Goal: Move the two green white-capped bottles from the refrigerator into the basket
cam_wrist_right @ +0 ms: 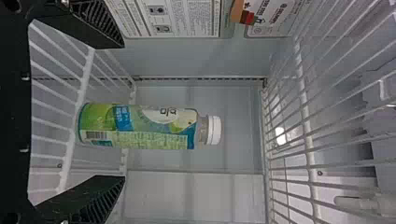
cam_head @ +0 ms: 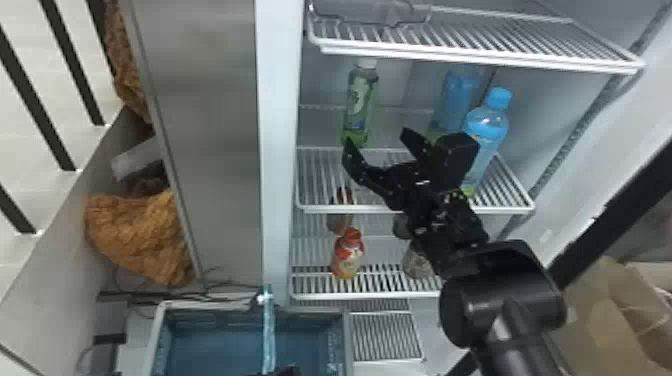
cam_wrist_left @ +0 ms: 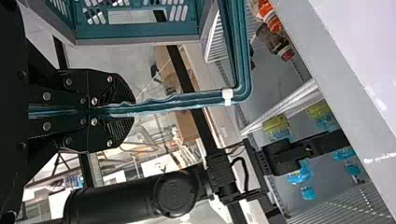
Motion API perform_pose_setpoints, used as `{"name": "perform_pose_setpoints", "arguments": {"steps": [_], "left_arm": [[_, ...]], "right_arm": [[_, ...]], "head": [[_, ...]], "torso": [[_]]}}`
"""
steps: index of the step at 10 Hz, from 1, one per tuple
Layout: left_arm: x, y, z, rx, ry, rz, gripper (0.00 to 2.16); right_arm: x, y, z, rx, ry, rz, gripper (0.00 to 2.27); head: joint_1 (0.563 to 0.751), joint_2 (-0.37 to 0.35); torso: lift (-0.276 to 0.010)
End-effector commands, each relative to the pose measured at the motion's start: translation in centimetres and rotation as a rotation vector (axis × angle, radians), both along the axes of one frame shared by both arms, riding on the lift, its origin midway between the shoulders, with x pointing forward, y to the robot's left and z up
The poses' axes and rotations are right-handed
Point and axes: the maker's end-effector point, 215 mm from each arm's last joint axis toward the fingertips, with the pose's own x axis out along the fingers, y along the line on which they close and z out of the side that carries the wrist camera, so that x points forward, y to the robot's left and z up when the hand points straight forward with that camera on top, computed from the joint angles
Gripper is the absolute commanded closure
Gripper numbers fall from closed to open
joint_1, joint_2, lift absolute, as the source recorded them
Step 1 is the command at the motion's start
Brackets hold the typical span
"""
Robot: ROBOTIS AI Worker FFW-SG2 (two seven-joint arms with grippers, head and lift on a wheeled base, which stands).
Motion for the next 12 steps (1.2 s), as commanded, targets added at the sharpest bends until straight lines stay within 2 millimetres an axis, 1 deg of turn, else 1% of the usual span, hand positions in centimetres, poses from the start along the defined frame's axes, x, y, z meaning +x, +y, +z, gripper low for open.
{"name": "perform_pose_setpoints", "arguments": {"steps": [1, 3, 4, 6, 8, 12], "left_arm": [[-0.1, -0.1, 0.1, -0.005, 0.002, 0.000, 1.20], [-0.1, -0.1, 0.1, -0.005, 0.002, 0.000, 1.20], [-0.1, -0.2, 0.0, -0.005, 0.002, -0.001, 1.20], [0.1, -0.2, 0.2, -0.012, 0.000, 0.004, 1.20], [0.2, -0.3, 0.2, -0.016, 0.001, 0.003, 1.20], [0.4, -0.3, 0.2, -0.018, -0.001, 0.005, 1.20]], "right_arm": [[1.3, 0.5, 0.0, 0.000, -0.006, -0.004, 0.02], [3.0, 0.0, 0.1, 0.003, -0.005, -0.034, 0.02], [3.9, -0.2, -0.7, 0.032, 0.006, -0.038, 0.02], [5.4, -0.8, -0.8, 0.030, 0.006, -0.055, 0.02], [7.0, 0.3, -0.3, 0.046, -0.001, -0.039, 0.02], [9.1, 0.9, 0.4, 0.021, -0.003, -0.041, 0.05]], "head": [[0.695, -0.154], [0.695, -0.146], [0.695, -0.146], [0.695, -0.149], [0.695, -0.149], [0.695, -0.137]], "torso": [[-0.004], [-0.004], [-0.004], [-0.004], [-0.004], [-0.004]]}}
